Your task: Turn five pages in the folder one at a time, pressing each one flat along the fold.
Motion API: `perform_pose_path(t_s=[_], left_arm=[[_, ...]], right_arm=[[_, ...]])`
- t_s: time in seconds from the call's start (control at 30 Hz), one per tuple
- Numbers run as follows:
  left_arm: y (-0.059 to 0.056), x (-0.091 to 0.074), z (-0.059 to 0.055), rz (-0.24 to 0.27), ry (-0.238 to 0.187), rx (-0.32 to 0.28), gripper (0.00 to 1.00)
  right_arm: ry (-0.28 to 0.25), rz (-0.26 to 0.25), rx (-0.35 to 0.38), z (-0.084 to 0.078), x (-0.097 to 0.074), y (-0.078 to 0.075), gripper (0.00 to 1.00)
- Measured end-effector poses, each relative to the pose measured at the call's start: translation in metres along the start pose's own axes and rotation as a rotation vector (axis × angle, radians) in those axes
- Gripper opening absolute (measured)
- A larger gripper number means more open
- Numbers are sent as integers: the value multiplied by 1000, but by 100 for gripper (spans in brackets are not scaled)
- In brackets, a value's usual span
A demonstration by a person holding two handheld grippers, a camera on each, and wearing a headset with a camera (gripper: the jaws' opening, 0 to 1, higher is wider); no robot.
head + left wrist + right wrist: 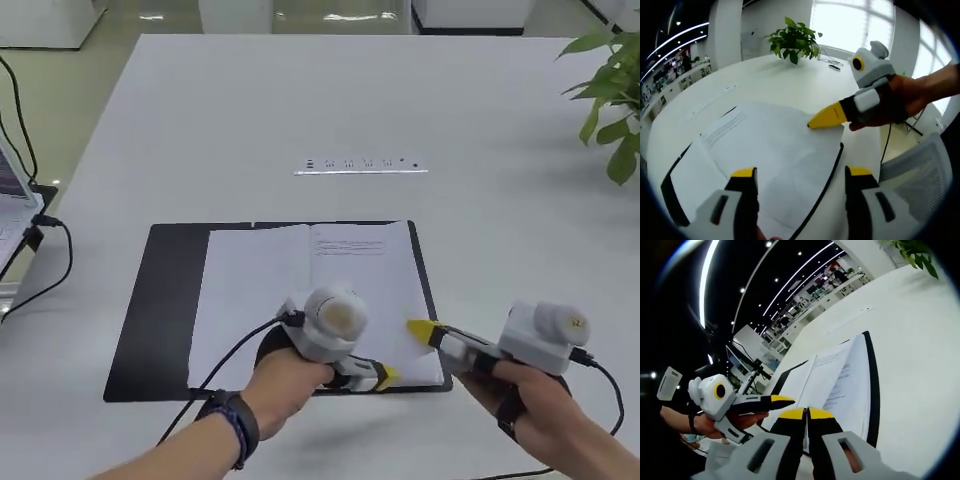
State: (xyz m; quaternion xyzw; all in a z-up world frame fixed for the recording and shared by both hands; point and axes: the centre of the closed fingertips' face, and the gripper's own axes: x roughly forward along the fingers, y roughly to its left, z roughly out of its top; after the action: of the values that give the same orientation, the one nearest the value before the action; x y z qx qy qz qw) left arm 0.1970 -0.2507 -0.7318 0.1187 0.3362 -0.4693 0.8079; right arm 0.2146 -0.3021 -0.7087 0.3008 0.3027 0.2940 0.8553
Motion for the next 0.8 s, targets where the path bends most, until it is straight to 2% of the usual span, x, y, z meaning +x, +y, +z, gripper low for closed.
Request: perform_pose_path(t_s=[0.07,0.23,0.37,0.8], left_arm=[[5,-6,-1,12,-21,-34,71],[13,-19,-8,33,-25,-40,71],[23,-33,-14,61,-41,-68,71],[54,-78,-40,149,-66,-135,72]], right_arm=[[-7,5,3,1,2,4,0],[0,14,-11,1,10,13,0],[2,26,-23,1,16,21,0],[37,79,-61,-5,47,52,0]])
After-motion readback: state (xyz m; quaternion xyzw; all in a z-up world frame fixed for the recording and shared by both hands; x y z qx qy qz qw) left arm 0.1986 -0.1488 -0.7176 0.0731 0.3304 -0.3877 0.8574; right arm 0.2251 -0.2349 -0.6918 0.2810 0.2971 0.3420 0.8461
